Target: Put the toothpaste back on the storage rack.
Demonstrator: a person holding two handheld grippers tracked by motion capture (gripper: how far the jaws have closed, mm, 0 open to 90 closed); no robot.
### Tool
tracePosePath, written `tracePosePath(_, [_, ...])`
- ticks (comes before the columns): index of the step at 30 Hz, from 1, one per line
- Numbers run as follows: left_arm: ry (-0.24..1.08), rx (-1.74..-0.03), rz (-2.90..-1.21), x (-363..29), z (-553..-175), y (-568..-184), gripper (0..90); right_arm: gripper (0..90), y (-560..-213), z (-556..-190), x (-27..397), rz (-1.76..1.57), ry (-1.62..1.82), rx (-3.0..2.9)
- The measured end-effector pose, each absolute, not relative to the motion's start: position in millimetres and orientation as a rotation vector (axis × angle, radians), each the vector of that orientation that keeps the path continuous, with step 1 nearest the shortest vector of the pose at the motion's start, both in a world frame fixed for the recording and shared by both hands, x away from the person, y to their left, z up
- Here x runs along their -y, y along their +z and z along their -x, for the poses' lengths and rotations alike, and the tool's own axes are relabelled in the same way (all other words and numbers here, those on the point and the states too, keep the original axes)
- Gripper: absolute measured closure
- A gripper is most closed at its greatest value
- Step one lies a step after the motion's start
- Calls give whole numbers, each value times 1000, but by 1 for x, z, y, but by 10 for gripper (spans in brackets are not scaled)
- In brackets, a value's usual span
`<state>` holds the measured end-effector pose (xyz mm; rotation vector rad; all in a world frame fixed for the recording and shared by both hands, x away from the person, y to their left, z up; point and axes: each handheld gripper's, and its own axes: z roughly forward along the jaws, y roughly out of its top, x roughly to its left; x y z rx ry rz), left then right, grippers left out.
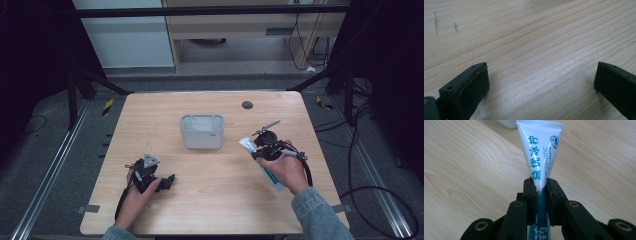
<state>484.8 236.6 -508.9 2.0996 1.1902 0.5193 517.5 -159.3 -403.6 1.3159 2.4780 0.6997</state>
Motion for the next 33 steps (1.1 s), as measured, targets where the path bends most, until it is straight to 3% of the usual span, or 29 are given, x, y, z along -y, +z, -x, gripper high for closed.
tracePosePath(16, [516,-1182,-2102,-236,-483,-509,0,791,-376,-529,161,-1312,814,-2361])
tracePosePath(33, [520,-1188,-2099,-236,-482,-509,0,790,-347,-530,135,-1298,1048,-2179])
